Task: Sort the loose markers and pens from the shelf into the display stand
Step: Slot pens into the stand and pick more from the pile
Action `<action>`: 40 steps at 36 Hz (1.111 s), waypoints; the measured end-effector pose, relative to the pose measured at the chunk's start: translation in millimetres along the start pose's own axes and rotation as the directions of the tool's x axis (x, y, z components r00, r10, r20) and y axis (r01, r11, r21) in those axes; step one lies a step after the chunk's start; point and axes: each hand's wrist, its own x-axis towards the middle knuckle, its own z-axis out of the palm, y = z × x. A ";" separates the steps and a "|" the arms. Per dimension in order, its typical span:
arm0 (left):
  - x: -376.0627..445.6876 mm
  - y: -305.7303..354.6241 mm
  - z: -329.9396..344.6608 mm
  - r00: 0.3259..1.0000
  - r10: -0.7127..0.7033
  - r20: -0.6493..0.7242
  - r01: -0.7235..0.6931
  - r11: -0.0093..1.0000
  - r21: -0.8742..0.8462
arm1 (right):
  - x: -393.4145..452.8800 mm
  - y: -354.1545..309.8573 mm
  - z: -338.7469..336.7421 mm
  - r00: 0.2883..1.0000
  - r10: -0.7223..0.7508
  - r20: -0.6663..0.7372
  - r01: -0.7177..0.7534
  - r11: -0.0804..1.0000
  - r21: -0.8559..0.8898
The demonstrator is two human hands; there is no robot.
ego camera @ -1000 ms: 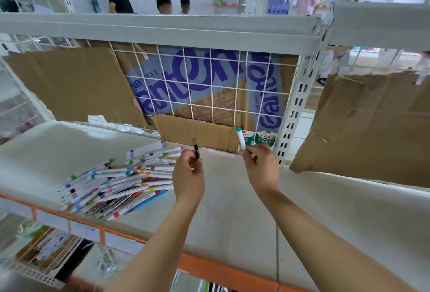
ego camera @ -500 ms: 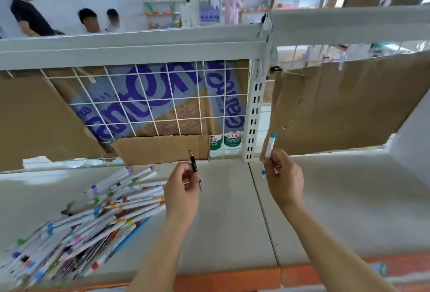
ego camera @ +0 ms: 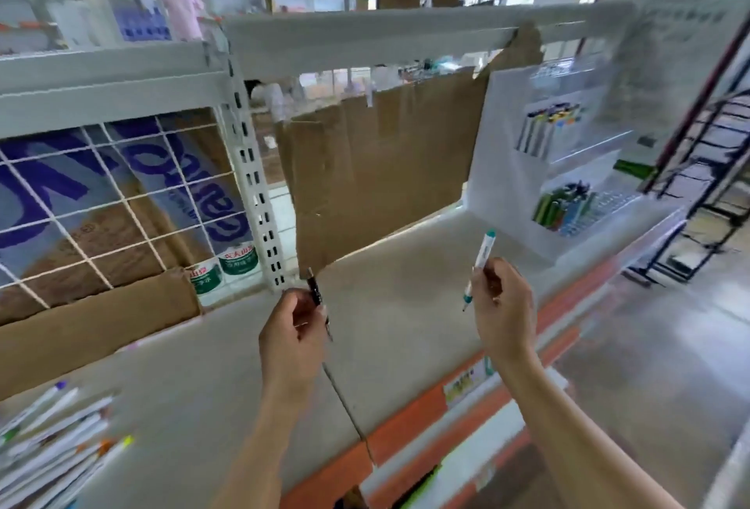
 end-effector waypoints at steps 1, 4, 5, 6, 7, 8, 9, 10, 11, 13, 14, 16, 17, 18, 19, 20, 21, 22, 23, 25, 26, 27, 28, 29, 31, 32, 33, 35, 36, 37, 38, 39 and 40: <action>-1.4 4.5 12.3 1.000 0.007 0.012 -0.007 1.000 -0.006 | 3.2 8.0 -10.1 1.000 0.000 -0.031 -0.001 1.000 -0.026; -5.7 16.0 51.0 0.999 0.031 0.031 -0.031 1.000 0.002 | 14.9 34.7 -41.6 0.997 0.013 -0.071 -0.015 0.999 -0.040; -7.3 19.4 64.9 0.998 0.045 0.039 -0.044 0.999 -0.010 | 19.1 43.8 -52.8 0.997 0.012 -0.082 -0.016 0.998 -0.053; -9.5 23.2 79.2 0.997 0.052 0.051 -0.051 0.998 -0.029 | 23.2 52.8 -64.8 0.996 0.004 -0.089 -0.010 0.998 -0.069; -12.8 28.4 93.8 0.997 0.049 0.061 -0.046 0.998 -0.054 | 27.4 61.6 -76.6 0.996 -0.006 -0.089 -0.001 0.997 -0.077; -16.8 34.8 108.4 0.997 0.041 0.068 -0.036 0.996 -0.076 | 31.6 69.5 -88.8 0.996 -0.013 -0.087 0.007 0.997 -0.073; -20.8 41.0 123.3 0.996 0.041 0.076 -0.034 0.995 -0.095 | 36.1 77.2 -101.3 0.996 -0.020 -0.088 0.014 0.998 -0.068; -25.5 48.3 138.0 0.995 0.051 0.088 -0.041 0.993 -0.110 | 40.8 84.4 -114.0 0.995 -0.034 -0.098 0.027 0.998 -0.065; -29.8 55.3 152.9 0.992 0.064 0.104 -0.052 0.992 -0.116 | 45.4 91.0 -126.4 0.993 -0.047 -0.112 0.041 0.997 -0.063; -39.1 71.4 182.1 0.988 0.080 0.133 -0.064 0.990 -0.125 | 53.7 103.0 -150.0 0.992 -0.034 -0.118 0.029 0.998 -0.048; -43.3 78.3 196.1 0.986 0.086 0.140 -0.068 0.989 -0.133 | 58.0 109.4 -161.3 0.994 -0.027 -0.110 0.023 0.999 -0.037; -51.9 91.0 221.3 0.984 0.096 0.147 -0.076 0.987 -0.138 | 67.8 125.0 -180.9 0.995 -0.036 -0.098 0.032 0.999 -0.042; -55.8 96.9 232.6 0.984 0.099 0.150 -0.078 0.987 -0.139 | 73.5 133.1 -189.5 0.995 -0.036 -0.096 0.031 0.998 -0.053; -59.1 102.1 242.8 0.983 0.100 0.151 -0.079 0.987 -0.138 | 79.1 141.0 -197.7 0.994 -0.037 -0.104 0.031 0.998 -0.062; -61.7 105.8 252.0 0.983 0.098 0.152 -0.077 0.988 -0.135 | 84.9 148.8 -205.1 0.992 -0.047 -0.116 0.039 0.997 -0.068; -63.4 109.1 260.5 0.984 0.095 0.152 -0.075 0.988 -0.131 | 90.5 155.3 -211.8 0.990 -0.058 -0.126 0.049 0.996 -0.073; -64.1 111.4 268.4 0.984 0.090 0.152 -0.071 0.990 -0.125 | 95.9 160.8 -217.3 0.989 -0.060 -0.133 0.051 0.996 -0.071; -64.3 113.6 275.5 0.985 0.086 0.152 -0.069 0.991 -0.117 | 100.9 166.2 -221.8 0.989 -0.052 -0.135 0.044 0.997 -0.061; -63.7 115.8 282.9 0.984 0.085 0.153 -0.069 0.992 -0.109 | 106.4 171.1 -225.4 0.990 -0.045 -0.137 0.039 0.998 -0.048; -60.4 119.1 296.4 0.984 0.093 0.151 -0.080 0.993 -0.091 | 117.3 179.1 -230.1 0.989 -0.050 -0.141 0.047 0.999 -0.025; -57.3 120.2 303.6 0.984 0.100 0.149 -0.088 0.993 -0.082 | 123.4 182.8 -231.7 0.988 -0.056 -0.143 0.054 0.998 -0.016; -53.8 121.0 311.1 0.984 0.103 0.146 -0.093 0.993 -0.075 | 129.9 186.9 -232.3 0.988 -0.059 -0.145 0.059 0.998 -0.006; -50.0 121.7 317.9 0.984 0.106 0.145 -0.097 0.993 -0.073 | 136.3 190.5 -232.1 0.987 -0.058 -0.147 0.059 0.998 0.002; -45.5 122.2 325.3 0.983 0.111 0.144 -0.101 0.992 -0.074 | 143.4 195.2 -231.2 0.988 -0.055 -0.145 0.057 0.998 0.008; -36.3 123.2 340.0 0.982 0.116 0.152 -0.104 0.991 -0.082 | 158.8 204.3 -228.1 0.990 -0.039 -0.137 0.039 0.999 -0.004; -31.5 124.0 347.4 0.981 0.115 0.157 -0.102 0.991 -0.087 | 166.9 208.2 -226.1 0.990 -0.031 -0.137 0.028 0.999 -0.022; -26.4 124.6 354.8 0.981 0.116 0.158 -0.103 0.991 -0.090 | 175.2 211.6 -223.9 0.990 -0.033 -0.134 0.029 0.999 -0.033; -15.0 124.0 368.5 0.981 0.112 0.157 -0.098 0.991 -0.096 | 191.7 218.1 -218.6 0.991 -0.062 -0.118 0.057 0.997 -0.043; -8.9 123.5 374.4 0.982 0.106 0.154 -0.091 0.991 -0.103 | 199.7 220.2 -215.9 0.991 -0.075 -0.111 0.069 0.996 -0.057; -3.0 123.1 379.5 0.984 0.101 0.149 -0.084 0.990 -0.115 | 207.4 222.2 -213.0 0.992 -0.083 -0.100 0.076 0.994 -0.074; 2.7 122.9 384.2 0.985 0.099 0.140 -0.081 0.989 -0.127 | 215.2 223.8 -209.9 0.993 -0.087 -0.085 0.079 0.993 -0.088; 8.3 122.7 388.3 0.986 0.099 0.132 -0.081 0.987 -0.136 | 222.7 226.1 -206.7 0.993 -0.089 -0.071 0.082 0.992 -0.098; 13.5 122.8 392.0 0.987 0.099 0.127 -0.080 0.986 -0.146 | 230.0 228.1 -203.4 0.994 -0.090 -0.059 0.084 0.991 -0.102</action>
